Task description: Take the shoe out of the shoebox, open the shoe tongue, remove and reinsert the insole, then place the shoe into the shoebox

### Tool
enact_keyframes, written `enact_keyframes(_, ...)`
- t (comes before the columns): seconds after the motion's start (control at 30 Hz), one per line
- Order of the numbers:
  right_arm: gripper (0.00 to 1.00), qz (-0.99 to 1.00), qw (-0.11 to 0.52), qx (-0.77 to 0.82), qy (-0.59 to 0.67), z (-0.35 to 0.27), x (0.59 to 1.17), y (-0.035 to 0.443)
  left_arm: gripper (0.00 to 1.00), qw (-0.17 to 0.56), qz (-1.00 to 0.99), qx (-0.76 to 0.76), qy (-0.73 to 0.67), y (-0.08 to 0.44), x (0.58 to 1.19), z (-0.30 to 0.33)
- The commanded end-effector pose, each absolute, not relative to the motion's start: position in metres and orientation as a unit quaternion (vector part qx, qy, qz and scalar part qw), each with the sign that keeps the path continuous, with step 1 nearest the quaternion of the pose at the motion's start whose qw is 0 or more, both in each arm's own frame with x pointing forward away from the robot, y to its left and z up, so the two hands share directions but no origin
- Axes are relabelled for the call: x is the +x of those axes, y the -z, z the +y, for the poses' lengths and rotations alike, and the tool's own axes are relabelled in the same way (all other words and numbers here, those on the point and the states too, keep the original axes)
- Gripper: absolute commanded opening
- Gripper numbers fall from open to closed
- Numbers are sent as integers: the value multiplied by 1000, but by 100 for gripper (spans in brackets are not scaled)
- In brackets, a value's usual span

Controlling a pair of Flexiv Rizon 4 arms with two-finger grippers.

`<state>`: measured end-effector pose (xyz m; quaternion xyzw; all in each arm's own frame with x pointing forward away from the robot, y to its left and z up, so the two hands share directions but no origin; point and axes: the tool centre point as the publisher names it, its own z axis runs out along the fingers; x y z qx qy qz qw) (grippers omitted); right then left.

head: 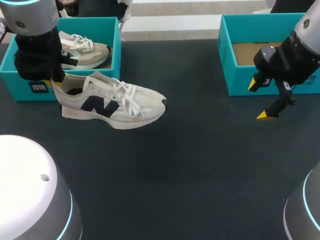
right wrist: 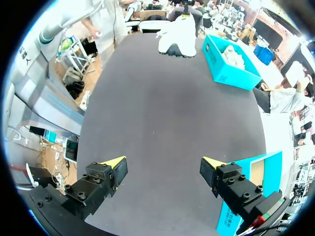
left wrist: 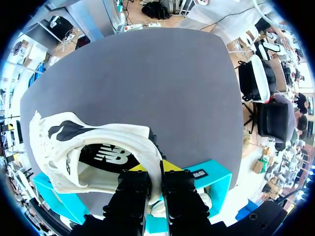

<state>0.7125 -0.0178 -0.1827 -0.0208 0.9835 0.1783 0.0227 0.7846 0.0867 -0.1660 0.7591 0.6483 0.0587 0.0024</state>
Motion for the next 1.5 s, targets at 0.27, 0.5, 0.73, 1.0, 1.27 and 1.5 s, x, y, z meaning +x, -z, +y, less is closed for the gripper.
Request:
enact_keyframes(0.27,100,984,22,-21,-177,-17,714,184,0,8,645,761,-64,177,773,38)
enact_keyframes(0.5,100,984,22,-21,-177,-17,714,184,0,6,672,739,-57,184,770,3)
enact_keyframes(0.73,100,984,22,-21,-177,-17,714,184,0,13,670,741,-37,189,750,-40)
enact_keyframes(1.0,100,984,22,-21,-177,-17,714,184,0,4,674,738,-30,210,726,-65)
enact_keyframes(1.27,100,984,22,-21,-177,-17,714,184,0,-5,686,727,-40,245,721,-70)
enact_keyframes(1.5,100,984,22,-21,-177,-17,714,184,0,-26,683,729,-29,279,715,-72)
